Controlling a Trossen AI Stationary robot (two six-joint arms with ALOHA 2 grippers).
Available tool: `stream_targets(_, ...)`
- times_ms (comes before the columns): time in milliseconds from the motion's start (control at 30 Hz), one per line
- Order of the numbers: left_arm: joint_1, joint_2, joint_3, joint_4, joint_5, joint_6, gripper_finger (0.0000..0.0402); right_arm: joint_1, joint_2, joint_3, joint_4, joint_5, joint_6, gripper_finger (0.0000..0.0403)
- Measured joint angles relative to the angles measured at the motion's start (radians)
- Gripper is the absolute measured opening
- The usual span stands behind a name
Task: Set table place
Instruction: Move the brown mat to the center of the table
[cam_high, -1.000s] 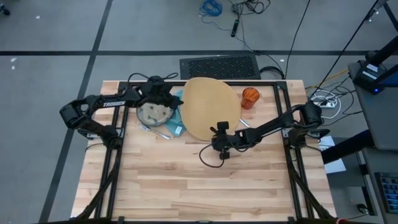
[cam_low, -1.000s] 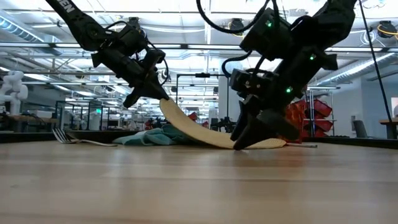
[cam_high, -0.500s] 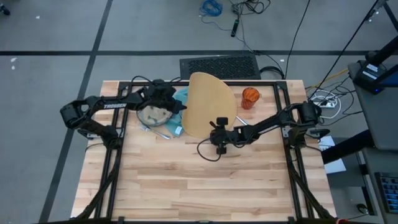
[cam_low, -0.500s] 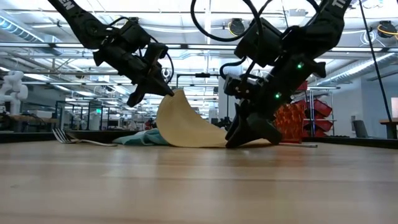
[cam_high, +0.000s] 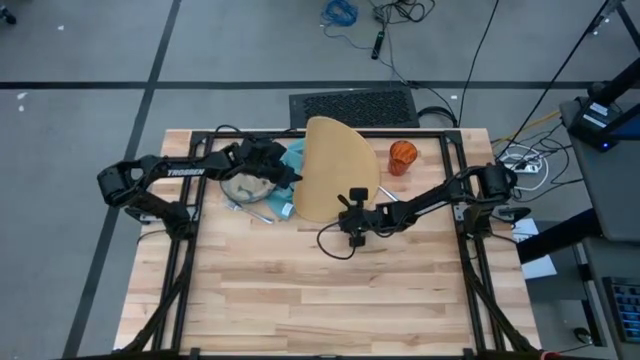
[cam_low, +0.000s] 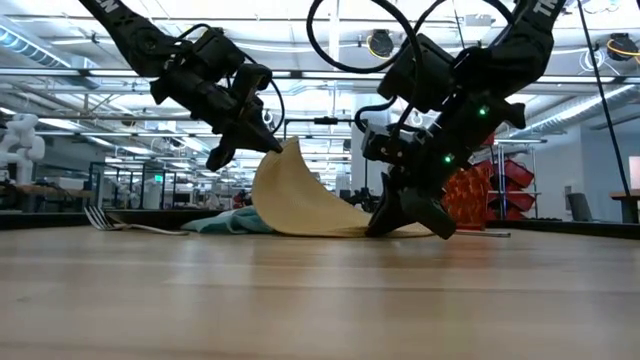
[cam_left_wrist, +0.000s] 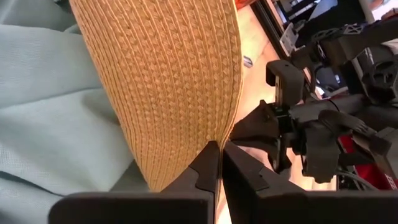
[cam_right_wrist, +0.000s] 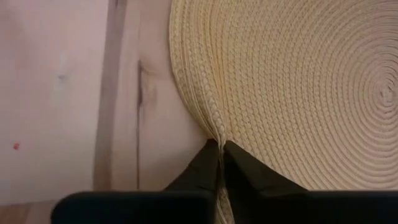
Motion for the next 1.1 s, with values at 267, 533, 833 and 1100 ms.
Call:
stream_targets(267, -0.018, -0.036, 0.000, -0.010, -0.015, 0.009, 0.0000, 0.001, 0.003, 0.007, 0.005, 0.045, -0.037, 0.0001)
stream_targets(533, -0.062, -0.143, 0.000, -0.111, -0.070, 0.033, 0.0000, 0.038, -0.020, 0.073, -0.068, 0.098, -0.060, 0.0001)
stream_targets(833, -0.156, -0.215, 0.000, -0.191, -0.139, 0.027, 0.0000, 0.108, -0.056, 0.180, -0.183, 0.165, -0.078, 0.0000)
stream_targets(1100, -0.319, -0.251, 0.000, -0.247, -0.273, 0.000, 0.0000, 0.214, -0.102, 0.241, -0.337, 0.257, 0.001, 0.0000)
